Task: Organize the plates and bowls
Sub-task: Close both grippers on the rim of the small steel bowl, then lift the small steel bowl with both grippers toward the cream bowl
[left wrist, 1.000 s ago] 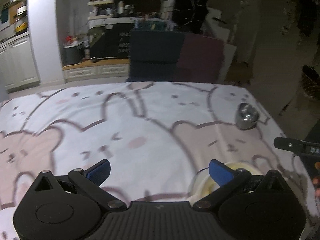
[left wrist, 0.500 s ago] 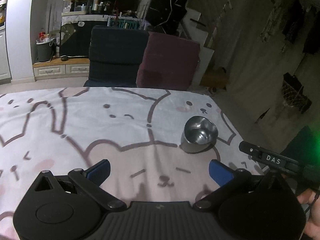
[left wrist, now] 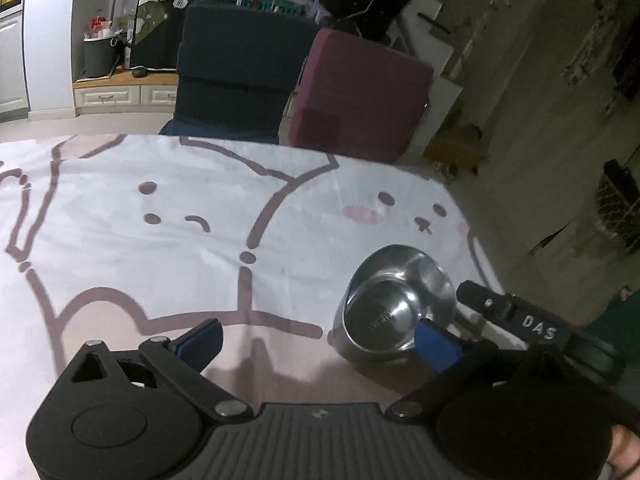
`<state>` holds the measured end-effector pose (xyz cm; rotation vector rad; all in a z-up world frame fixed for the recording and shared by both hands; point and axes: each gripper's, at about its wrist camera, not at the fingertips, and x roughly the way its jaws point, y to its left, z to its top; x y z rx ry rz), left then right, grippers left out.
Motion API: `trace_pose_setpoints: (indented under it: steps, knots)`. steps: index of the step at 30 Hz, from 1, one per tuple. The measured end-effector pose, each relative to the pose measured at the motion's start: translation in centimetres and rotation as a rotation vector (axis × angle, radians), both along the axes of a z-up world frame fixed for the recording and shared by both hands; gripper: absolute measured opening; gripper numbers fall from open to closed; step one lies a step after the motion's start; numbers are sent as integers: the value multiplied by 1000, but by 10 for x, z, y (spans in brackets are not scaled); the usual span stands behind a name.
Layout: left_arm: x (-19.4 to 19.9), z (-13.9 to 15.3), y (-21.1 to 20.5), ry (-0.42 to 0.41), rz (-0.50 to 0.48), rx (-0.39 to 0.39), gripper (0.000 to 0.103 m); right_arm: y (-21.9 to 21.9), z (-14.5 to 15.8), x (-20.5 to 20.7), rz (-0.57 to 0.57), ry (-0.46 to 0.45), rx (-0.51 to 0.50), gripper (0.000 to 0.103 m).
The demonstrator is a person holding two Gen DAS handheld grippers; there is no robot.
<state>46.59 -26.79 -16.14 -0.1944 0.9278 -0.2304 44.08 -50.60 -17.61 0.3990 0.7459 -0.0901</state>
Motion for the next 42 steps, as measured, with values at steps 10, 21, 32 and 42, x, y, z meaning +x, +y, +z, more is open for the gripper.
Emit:
trace_pose_setpoints:
  steps: [10,21,32,42]
  knots:
    - [21,-22,-10,32,-1,131,94,1,-26,35,7,24,4,46]
    - [18,-27,-13,60,-61,115,78,9,-22,30,43,59,-68,29]
    - [-4,-33,-23,114,-127,-20,11,27,-5,10,141,117,-143,3]
    - [-31,24,14,25,-110,-68,9,54,38,-16,173,66,-198,3]
